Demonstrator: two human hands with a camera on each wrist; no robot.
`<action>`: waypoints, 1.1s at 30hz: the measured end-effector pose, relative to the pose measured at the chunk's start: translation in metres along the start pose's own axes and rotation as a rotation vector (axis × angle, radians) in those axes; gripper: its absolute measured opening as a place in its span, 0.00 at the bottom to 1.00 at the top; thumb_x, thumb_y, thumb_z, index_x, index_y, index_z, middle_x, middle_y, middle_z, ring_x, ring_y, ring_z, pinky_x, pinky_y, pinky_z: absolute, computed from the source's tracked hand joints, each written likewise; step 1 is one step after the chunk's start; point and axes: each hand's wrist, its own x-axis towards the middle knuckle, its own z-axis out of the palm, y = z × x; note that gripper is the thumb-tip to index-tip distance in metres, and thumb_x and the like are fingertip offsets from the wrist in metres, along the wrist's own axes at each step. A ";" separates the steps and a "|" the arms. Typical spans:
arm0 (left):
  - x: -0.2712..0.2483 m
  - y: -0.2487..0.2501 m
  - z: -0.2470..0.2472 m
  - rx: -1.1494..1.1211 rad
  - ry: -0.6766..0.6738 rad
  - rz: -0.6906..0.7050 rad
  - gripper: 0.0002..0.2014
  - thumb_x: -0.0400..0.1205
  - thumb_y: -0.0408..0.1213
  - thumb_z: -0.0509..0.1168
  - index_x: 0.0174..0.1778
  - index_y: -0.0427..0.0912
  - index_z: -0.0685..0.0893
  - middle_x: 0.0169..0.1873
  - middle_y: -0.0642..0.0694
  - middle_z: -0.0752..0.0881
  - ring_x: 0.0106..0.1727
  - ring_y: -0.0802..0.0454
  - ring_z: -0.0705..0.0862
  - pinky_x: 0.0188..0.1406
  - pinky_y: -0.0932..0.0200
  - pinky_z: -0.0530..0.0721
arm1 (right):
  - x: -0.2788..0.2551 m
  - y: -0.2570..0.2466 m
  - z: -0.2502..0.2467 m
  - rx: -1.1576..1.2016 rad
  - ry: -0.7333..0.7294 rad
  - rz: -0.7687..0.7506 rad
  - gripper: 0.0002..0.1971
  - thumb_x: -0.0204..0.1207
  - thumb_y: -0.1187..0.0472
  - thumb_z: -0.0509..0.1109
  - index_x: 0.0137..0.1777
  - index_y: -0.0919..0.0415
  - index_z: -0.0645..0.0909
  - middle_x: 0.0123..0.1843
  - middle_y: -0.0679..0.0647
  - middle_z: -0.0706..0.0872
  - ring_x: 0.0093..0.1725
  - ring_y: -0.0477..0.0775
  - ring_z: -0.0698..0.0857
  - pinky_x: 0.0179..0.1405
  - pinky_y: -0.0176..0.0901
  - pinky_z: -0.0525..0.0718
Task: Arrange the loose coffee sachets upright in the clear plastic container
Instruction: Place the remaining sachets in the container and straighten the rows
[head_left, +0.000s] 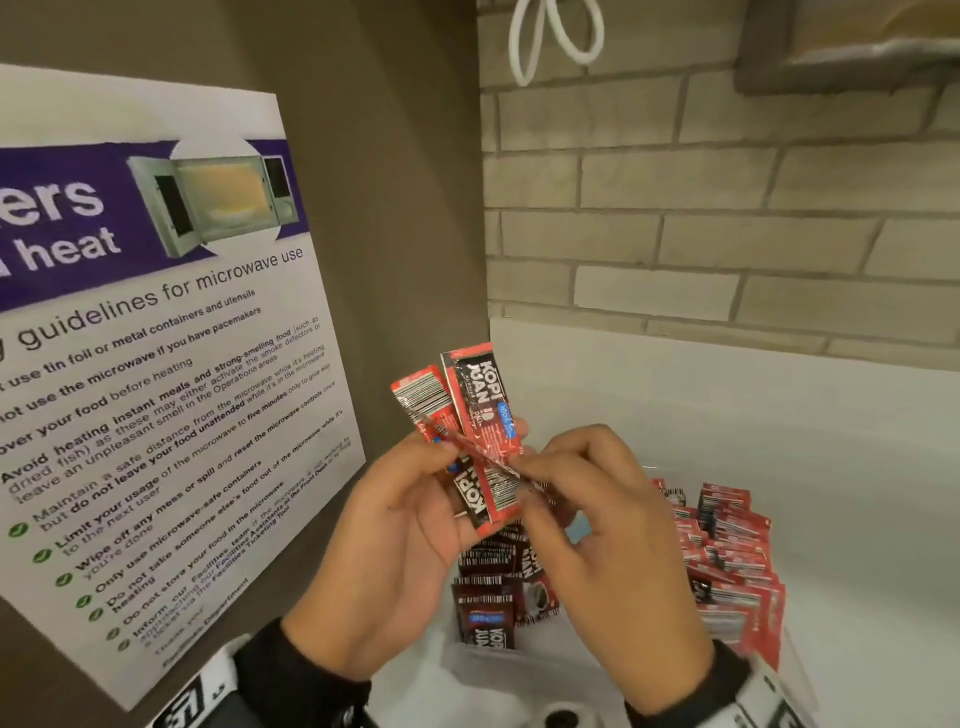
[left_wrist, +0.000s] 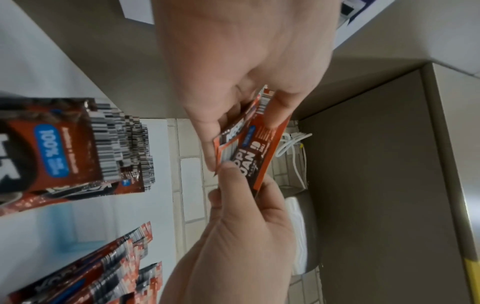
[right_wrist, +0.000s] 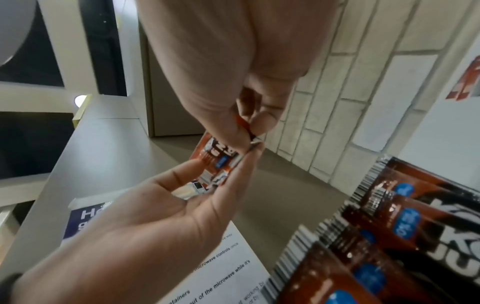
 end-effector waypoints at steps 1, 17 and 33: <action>-0.002 0.002 0.000 -0.036 -0.019 -0.003 0.25 0.74 0.40 0.60 0.66 0.33 0.79 0.61 0.28 0.84 0.61 0.36 0.84 0.56 0.43 0.85 | 0.000 0.000 0.000 -0.065 0.025 -0.045 0.12 0.72 0.65 0.68 0.54 0.55 0.85 0.46 0.45 0.76 0.41 0.41 0.78 0.38 0.29 0.78; -0.001 -0.005 0.004 0.134 0.202 0.186 0.17 0.70 0.28 0.67 0.55 0.37 0.83 0.49 0.39 0.90 0.44 0.48 0.90 0.41 0.54 0.90 | 0.007 -0.002 -0.006 0.661 -0.076 0.588 0.14 0.74 0.71 0.70 0.54 0.52 0.80 0.37 0.54 0.86 0.34 0.51 0.85 0.32 0.41 0.86; -0.005 -0.004 -0.006 0.532 0.083 0.025 0.20 0.66 0.33 0.74 0.54 0.40 0.82 0.43 0.42 0.92 0.43 0.48 0.91 0.35 0.59 0.86 | 0.020 0.006 -0.050 0.844 0.268 0.497 0.06 0.66 0.68 0.72 0.42 0.59 0.82 0.34 0.51 0.88 0.30 0.46 0.81 0.29 0.34 0.82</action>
